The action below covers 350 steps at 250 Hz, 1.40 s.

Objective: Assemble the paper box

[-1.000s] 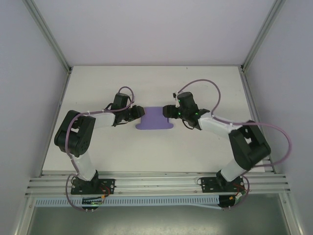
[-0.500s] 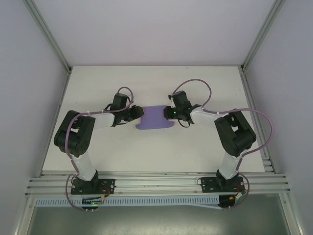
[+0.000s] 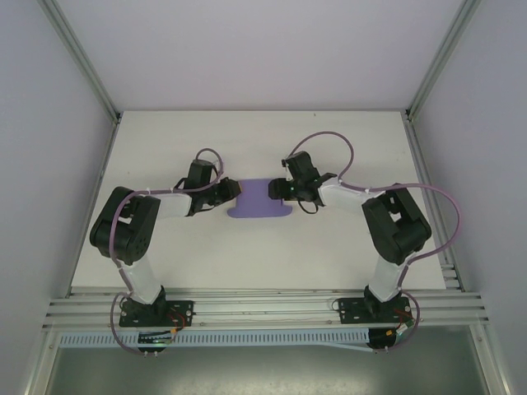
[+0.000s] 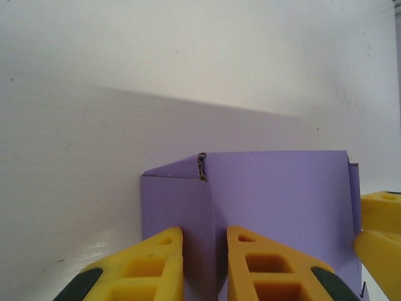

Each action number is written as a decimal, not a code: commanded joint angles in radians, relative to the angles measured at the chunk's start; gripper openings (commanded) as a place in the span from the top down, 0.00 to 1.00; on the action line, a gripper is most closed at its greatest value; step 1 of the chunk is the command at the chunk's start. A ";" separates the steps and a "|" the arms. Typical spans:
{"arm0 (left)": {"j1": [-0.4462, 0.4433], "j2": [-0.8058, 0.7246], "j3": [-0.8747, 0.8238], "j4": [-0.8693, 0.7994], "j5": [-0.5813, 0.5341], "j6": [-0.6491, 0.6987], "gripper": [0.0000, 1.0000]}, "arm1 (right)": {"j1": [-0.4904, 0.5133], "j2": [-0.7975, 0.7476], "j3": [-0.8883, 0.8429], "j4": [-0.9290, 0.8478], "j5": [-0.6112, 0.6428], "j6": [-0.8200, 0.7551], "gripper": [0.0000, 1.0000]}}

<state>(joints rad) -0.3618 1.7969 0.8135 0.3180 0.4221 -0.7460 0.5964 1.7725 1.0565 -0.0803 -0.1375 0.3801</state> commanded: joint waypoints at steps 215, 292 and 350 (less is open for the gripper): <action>0.089 0.016 -0.249 0.211 0.196 -0.150 1.00 | -0.125 0.101 -0.156 0.454 -0.593 0.380 0.24; 0.086 -0.052 -0.177 0.183 0.227 -0.042 0.86 | -0.128 0.084 -0.132 0.496 -0.633 0.405 0.74; 0.085 -0.314 -0.060 -0.033 0.059 0.296 0.05 | -0.171 -0.002 -0.126 0.396 -0.601 0.422 0.79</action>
<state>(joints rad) -0.2714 1.6344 0.6544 0.4313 0.5888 -0.6888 0.4561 1.8538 0.9062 0.3565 -0.7349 0.7929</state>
